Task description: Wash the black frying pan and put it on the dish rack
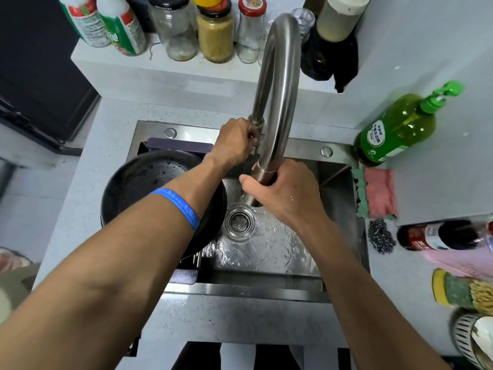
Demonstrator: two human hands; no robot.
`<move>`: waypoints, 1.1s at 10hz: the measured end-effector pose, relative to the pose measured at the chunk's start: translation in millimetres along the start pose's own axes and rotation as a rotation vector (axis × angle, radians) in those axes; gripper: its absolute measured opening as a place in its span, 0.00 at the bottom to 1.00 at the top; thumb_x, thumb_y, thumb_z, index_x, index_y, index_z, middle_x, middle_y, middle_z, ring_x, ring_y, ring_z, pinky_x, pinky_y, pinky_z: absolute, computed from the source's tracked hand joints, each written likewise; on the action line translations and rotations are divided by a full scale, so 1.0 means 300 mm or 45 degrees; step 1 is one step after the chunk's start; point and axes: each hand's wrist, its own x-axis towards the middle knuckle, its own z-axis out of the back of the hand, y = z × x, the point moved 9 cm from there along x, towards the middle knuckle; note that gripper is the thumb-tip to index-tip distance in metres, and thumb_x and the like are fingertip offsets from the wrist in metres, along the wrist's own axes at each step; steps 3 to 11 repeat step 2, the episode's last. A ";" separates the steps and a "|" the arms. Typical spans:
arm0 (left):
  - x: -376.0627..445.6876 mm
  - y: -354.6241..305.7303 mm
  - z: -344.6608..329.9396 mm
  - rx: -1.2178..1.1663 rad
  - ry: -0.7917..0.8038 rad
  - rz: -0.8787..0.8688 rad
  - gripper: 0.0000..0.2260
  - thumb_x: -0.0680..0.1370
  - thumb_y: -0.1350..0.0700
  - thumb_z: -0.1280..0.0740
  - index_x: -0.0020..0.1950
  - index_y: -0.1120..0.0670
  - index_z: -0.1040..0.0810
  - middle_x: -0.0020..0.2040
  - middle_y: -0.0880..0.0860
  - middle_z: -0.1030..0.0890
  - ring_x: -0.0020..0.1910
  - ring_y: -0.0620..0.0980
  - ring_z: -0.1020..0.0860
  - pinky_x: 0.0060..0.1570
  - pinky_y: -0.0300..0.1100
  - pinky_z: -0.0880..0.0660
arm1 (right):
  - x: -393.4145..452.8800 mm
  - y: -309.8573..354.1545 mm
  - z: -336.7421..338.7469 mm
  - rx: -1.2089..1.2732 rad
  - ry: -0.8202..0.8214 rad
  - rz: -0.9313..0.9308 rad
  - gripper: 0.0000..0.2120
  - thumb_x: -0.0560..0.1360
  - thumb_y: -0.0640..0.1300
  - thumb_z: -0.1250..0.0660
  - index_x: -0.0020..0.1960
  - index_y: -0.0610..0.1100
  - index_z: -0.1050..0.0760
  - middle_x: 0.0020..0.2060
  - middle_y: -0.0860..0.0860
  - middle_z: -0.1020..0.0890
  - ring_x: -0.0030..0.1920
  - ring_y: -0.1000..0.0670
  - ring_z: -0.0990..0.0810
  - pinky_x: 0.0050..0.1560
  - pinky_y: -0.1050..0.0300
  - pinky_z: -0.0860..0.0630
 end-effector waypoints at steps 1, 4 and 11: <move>-0.050 0.027 0.013 -0.090 -0.028 0.037 0.05 0.76 0.59 0.33 0.40 0.54 0.24 0.35 0.49 0.23 0.35 0.49 0.25 0.37 0.37 0.33 | -0.017 -0.012 0.002 0.017 0.034 0.009 0.21 0.69 0.65 0.30 0.38 0.46 0.22 0.25 0.53 0.24 0.28 0.56 0.25 0.36 0.54 0.24; -0.211 0.122 0.108 -0.371 -0.132 0.120 0.07 0.75 0.57 0.29 0.53 0.52 0.18 0.46 0.49 0.16 0.44 0.46 0.20 0.49 0.36 0.25 | -0.112 -0.111 0.065 0.134 0.112 -0.091 0.33 0.68 0.71 0.33 0.65 0.52 0.26 0.30 0.55 0.23 0.29 0.58 0.26 0.36 0.56 0.25; -0.211 0.122 0.108 -0.371 -0.132 0.120 0.07 0.75 0.57 0.29 0.53 0.52 0.18 0.46 0.49 0.16 0.44 0.46 0.20 0.49 0.36 0.25 | -0.112 -0.111 0.065 0.134 0.112 -0.091 0.33 0.68 0.71 0.33 0.65 0.52 0.26 0.30 0.55 0.23 0.29 0.58 0.26 0.36 0.56 0.25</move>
